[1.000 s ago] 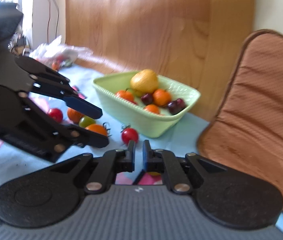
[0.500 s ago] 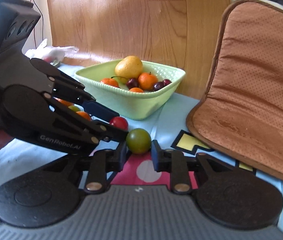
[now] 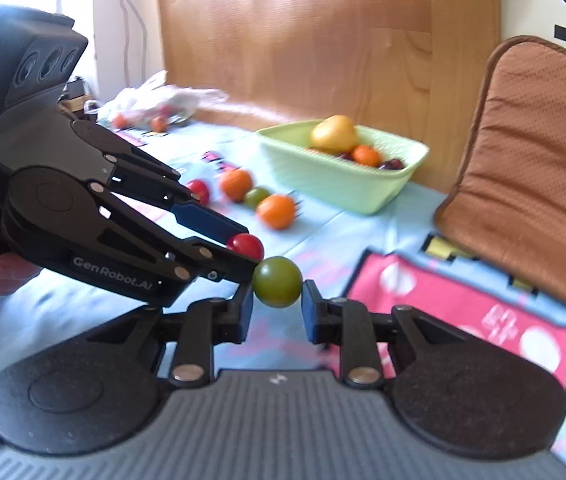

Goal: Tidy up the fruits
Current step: 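Grasp a red cherry tomato with the left tool while the right tool grasps a green one, then carry the red and green tomatoes into the green basket and open both tools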

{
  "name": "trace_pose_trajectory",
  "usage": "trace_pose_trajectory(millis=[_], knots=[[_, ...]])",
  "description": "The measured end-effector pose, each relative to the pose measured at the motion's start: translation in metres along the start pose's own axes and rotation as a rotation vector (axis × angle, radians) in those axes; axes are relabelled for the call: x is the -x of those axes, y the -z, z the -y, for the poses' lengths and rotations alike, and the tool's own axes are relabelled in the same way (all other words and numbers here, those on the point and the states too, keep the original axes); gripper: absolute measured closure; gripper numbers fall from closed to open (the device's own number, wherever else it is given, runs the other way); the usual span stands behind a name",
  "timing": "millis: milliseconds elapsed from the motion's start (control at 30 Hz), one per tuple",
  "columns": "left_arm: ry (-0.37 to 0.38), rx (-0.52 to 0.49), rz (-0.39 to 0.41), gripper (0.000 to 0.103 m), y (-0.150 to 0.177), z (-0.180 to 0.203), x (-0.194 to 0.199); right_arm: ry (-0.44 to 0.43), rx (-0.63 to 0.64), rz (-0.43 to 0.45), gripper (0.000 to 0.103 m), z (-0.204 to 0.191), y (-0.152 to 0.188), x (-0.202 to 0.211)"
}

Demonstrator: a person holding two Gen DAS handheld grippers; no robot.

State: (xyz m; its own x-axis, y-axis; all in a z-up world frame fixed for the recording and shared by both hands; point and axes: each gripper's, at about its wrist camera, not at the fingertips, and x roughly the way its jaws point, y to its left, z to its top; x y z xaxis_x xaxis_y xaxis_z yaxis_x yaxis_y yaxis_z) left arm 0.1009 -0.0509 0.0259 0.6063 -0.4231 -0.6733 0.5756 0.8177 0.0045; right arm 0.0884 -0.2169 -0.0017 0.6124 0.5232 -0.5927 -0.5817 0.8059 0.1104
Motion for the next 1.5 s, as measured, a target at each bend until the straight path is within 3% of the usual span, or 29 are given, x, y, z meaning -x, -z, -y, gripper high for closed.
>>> trace_pose_trajectory(millis=[300,467,967,1367,1500], knots=[[-0.088,0.065,0.015,0.072,0.042,-0.001,0.041,-0.063,0.033,-0.006,0.074,-0.049,0.009,0.003],[-0.103,0.092,0.005,0.071,0.050,-0.006,0.043,-0.059,0.072,0.009,0.074,-0.063,0.009,-0.002],[-0.139,0.126,0.059,0.068,0.061,-0.003,0.040,-0.122,-0.025,0.011,0.066,-0.053,0.012,-0.001],[-0.152,0.122,0.066,0.070,0.064,0.000,0.041,-0.119,-0.007,0.012,0.067,-0.054,0.012,-0.002],[-0.145,0.130,0.058,0.071,0.062,0.000,0.042,-0.116,0.009,0.017,0.074,-0.056,0.013,0.000]])
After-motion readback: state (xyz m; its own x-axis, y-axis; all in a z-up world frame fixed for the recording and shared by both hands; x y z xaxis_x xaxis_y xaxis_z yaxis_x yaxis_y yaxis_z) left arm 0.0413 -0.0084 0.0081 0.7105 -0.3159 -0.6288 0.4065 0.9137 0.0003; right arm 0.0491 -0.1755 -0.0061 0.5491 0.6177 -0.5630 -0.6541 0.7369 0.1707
